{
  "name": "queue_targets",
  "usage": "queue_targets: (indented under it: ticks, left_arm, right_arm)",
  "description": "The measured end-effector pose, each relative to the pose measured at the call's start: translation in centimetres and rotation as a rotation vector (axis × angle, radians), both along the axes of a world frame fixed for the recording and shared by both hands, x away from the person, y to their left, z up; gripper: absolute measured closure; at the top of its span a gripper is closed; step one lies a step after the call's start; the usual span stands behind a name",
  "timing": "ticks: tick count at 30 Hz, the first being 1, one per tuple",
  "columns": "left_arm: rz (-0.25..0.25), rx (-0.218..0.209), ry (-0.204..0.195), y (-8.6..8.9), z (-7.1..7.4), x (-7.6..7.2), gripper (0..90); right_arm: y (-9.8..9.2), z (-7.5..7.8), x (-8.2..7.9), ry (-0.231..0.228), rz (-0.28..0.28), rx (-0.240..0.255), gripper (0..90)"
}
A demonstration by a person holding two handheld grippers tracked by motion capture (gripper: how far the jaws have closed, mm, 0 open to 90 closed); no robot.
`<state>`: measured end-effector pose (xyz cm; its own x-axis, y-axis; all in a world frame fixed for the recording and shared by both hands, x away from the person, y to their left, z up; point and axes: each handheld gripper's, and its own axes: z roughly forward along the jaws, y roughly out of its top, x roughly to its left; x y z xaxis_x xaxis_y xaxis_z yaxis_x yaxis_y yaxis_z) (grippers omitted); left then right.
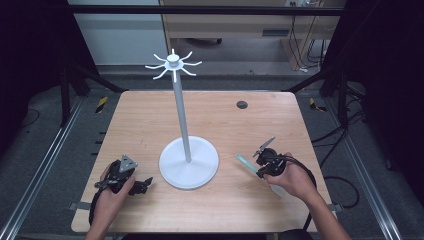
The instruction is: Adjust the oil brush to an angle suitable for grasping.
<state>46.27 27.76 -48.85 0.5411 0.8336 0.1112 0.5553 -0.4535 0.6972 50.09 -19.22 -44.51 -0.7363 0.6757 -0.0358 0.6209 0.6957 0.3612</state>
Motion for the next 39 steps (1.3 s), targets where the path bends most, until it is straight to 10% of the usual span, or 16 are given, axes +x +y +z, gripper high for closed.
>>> queue_targets:
  ticks: [22,39]
  left_arm:
    - [0.004,-0.002,0.0,0.1,0.0,0.0,3.8]
    - [0.001,0.0,0.001,0.0,-0.1,0.0,3.8]
  right_arm:
    - [-2.4,5.4,-0.8,-0.222,-0.066,0.264,82.4]
    - [-3.0,7.3,-1.2,-0.304,-0.082,0.35,82.4]
